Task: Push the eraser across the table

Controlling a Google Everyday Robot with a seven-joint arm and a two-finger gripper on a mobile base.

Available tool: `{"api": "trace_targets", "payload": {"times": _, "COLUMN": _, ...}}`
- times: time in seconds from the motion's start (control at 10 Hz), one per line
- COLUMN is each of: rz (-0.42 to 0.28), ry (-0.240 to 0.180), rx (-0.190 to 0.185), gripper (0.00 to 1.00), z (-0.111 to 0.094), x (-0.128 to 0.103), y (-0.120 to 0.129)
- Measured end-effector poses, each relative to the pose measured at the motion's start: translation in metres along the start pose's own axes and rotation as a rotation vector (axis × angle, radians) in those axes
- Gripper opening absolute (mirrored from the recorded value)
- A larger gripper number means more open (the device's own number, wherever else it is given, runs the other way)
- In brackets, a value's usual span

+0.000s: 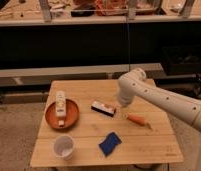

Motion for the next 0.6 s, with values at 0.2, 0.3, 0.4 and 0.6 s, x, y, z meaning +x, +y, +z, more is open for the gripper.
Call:
{"api": "trace_targets", "payload": {"times": 0.2, "rz": -0.003, "ry": -0.003, "rx": -0.006, "gripper": 0.70, "z": 0.004, "x": -0.002, "y": -0.001}}
{"api": "trace_targets", "payload": {"times": 0.3, "rz": -0.006, "ry": -0.005, "rx": -0.007, "gripper": 0.73, "z": 0.006, "x": -0.004, "y": -0.002}}
{"api": "trace_targets", "payload": {"times": 0.4, "rz": -0.004, "ry": -0.007, "rx": -0.010, "gripper": 0.69, "z": 0.007, "x": -0.003, "y": -0.003}}
{"api": "trace_targets", "payload": {"times": 0.6, "rz": 0.006, "ry": -0.015, "rx": -0.020, "gripper": 0.52, "z": 0.013, "x": 0.001, "y": -0.005}}
